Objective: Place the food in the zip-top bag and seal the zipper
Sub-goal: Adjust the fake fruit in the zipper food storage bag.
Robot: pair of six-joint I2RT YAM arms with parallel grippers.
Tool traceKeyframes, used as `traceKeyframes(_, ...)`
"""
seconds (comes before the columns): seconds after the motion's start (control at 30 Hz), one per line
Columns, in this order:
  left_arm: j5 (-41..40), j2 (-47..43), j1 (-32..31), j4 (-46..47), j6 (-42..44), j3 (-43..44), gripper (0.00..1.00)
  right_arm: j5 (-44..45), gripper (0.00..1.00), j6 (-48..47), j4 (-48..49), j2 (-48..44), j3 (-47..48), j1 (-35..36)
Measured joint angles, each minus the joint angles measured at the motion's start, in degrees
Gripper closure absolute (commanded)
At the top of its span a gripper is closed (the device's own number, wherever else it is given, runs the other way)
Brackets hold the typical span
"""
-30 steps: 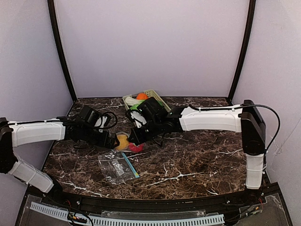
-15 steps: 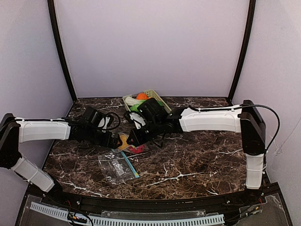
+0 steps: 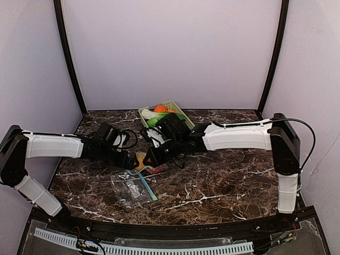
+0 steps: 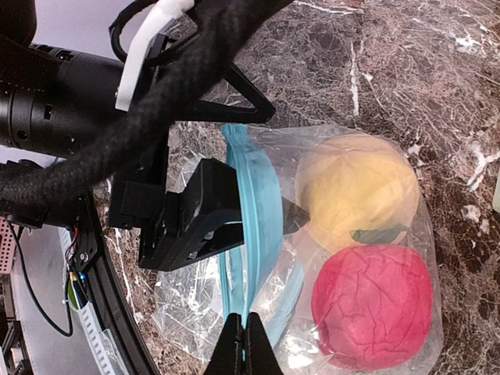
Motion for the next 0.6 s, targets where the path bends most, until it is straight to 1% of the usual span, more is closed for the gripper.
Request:
traceKeyframes(0.27, -0.24, -0.79, -0.04, -0.04, -0.26, -0.04, 0.01, 1.49, 1.0, 1.99, 0.66, -0.28, -1.51, -0.2)
traceKeyframes(0.33, 0.7, -2.97, -0.04, -0.07, -0.24, -0.04, 0.01, 2.08, 1.0, 2.86, 0.59, -0.94, -2.64, -0.52)
traceKeyframes(0.5, 4.22, -11.82, -0.04, -0.28, -0.22, -0.04, 0.01, 2.4, 1.0, 4.11, 0.61, -2.99, -5.4, -2.36)
traceKeyframes(0.6, 5.68, -15.19, -0.04, -1.27, -0.2, -0.04, 0.01, 2.36, 1.0, 4.26, 0.87, -4.02, -6.38, -3.28)
